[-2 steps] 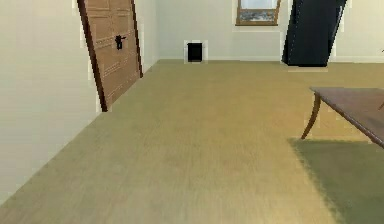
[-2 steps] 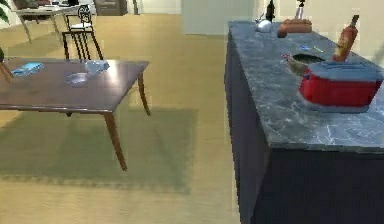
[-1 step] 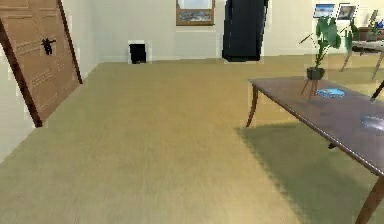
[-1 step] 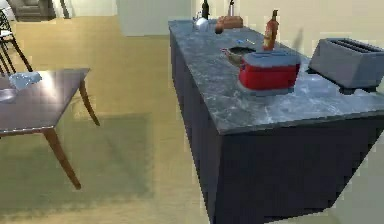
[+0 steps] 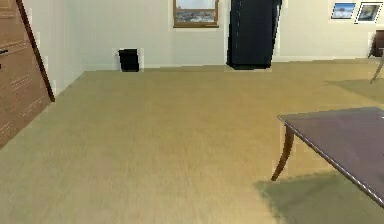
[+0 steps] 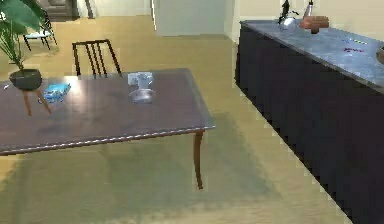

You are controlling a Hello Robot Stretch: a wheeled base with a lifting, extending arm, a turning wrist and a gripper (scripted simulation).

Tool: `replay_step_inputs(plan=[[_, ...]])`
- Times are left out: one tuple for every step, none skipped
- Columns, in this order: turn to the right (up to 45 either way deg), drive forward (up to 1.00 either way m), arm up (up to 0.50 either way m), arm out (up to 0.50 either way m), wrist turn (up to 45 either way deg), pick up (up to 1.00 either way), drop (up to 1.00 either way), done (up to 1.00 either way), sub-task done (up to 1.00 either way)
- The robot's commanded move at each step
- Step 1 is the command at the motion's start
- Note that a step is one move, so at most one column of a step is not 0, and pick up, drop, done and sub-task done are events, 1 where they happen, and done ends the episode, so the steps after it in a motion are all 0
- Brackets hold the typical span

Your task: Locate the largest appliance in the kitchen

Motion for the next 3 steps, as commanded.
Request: replay_step_inputs(plan=[[0.0, 1.0, 0.0, 0.0, 0.0, 0.0, 0.0, 0.0, 0.0], [0.0, 0.55, 0.0, 0.0, 0.0, 0.0, 0.0, 0.0, 0.0], [12.0, 0.0, 0.0, 0.0, 0.0, 0.0, 0.0, 0.0, 0.0]])
